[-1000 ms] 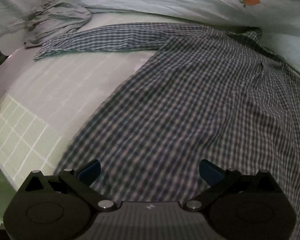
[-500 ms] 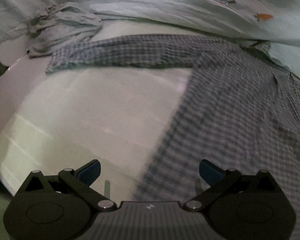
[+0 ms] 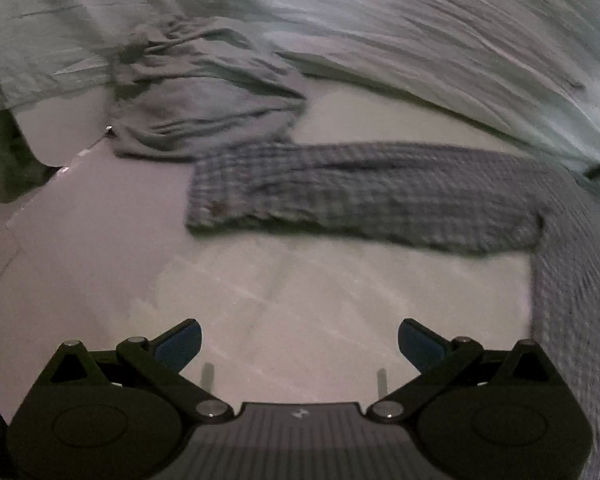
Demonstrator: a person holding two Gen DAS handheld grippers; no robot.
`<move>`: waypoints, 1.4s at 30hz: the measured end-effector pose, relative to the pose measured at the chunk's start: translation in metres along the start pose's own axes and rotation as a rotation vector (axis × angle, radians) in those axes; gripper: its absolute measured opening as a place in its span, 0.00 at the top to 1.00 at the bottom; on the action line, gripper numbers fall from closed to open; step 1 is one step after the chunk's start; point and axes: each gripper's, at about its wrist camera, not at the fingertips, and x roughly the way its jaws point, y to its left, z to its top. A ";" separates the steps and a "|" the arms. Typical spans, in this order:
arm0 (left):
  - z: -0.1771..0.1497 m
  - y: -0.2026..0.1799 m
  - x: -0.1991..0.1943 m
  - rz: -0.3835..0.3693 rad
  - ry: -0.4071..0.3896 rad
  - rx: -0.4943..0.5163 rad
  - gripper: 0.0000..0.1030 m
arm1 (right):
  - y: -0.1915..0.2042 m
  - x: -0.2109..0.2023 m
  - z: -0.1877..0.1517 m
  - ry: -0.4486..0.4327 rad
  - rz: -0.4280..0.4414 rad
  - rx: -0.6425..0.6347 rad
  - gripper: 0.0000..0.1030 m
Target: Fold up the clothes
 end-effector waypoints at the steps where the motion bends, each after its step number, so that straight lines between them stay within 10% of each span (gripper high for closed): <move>1: 0.005 0.005 0.004 0.000 -0.001 -0.017 0.00 | 0.001 0.000 -0.001 -0.001 -0.008 0.011 0.00; 23: 0.066 0.039 0.082 0.025 0.024 -0.162 0.03 | 0.020 0.002 0.004 0.015 -0.090 0.108 0.00; 29: 0.061 0.020 0.085 0.079 0.000 -0.009 0.25 | 0.021 0.002 0.000 -0.008 -0.092 0.109 0.00; 34: 0.067 0.000 0.075 0.046 -0.023 0.101 0.66 | 0.024 0.001 -0.003 -0.033 -0.099 0.112 0.00; 42: 0.078 -0.047 0.043 -0.058 -0.103 0.301 0.75 | 0.026 0.003 -0.002 -0.056 -0.092 0.105 0.00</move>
